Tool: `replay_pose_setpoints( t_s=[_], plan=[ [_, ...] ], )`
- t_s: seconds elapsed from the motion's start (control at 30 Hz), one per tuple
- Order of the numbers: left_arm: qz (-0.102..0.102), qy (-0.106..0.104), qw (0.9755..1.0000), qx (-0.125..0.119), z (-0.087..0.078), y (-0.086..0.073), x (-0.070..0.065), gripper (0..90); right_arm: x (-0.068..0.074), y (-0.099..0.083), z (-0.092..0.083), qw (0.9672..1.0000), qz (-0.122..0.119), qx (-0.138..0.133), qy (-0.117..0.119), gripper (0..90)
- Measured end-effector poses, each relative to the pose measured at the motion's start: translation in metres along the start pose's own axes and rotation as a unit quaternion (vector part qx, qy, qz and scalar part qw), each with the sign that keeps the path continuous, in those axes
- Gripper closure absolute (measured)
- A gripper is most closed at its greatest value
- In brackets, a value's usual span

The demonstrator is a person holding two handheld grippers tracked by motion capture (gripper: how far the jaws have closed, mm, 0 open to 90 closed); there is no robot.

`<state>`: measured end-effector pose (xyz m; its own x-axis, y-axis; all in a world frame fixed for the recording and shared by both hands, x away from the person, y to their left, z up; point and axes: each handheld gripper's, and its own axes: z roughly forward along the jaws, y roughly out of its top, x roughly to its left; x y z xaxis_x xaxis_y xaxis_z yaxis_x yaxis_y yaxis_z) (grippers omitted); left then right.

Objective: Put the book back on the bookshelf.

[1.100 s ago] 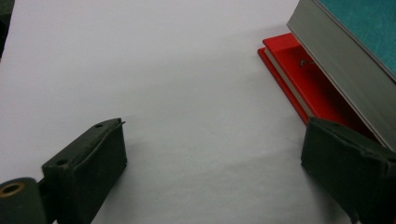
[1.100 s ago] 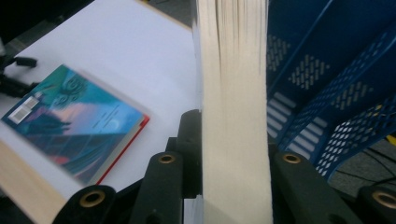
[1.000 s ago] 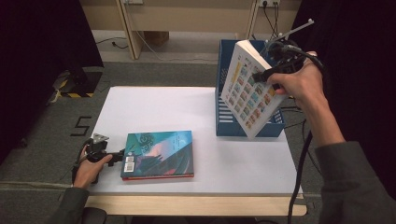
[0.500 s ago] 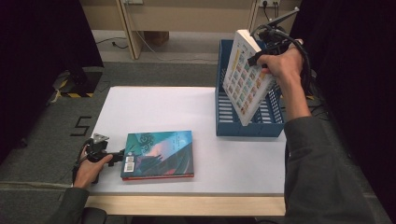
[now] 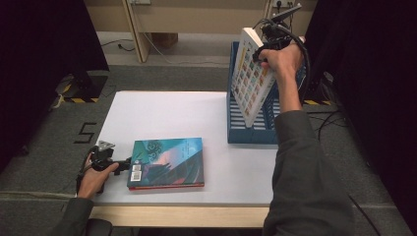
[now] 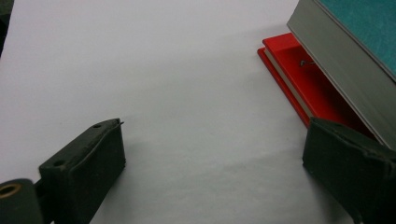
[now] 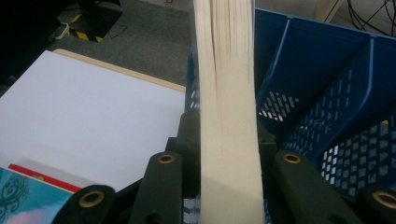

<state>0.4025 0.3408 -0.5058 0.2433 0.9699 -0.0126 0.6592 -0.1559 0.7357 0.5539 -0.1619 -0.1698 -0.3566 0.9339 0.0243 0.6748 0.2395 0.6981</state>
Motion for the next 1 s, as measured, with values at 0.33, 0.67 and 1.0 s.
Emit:
replay_pose_setpoints(
  t_s=[0.33, 0.67, 1.0],
  plan=[
    [0.0, 0.0, 1.0, 0.0, 0.0, 0.0, 0.0, 4.5, -0.002, 0.003, 0.03, 0.9996, 0.028, -0.002, -0.009, 73.1],
    [0.0, 0.0, 1.0, -0.001, 0.0, 0.0, 0.0, 4.5, -0.005, 0.003, 0.056, 0.9987, 0.05, 0.0, -0.01, 73.0],
    [0.0, 0.001, 1.0, -0.001, 0.0, 0.0, 0.0, 4.5, -0.01, 0.002, 0.082, 0.9979, 0.063, 0.008, -0.013, 72.9]
  ],
)
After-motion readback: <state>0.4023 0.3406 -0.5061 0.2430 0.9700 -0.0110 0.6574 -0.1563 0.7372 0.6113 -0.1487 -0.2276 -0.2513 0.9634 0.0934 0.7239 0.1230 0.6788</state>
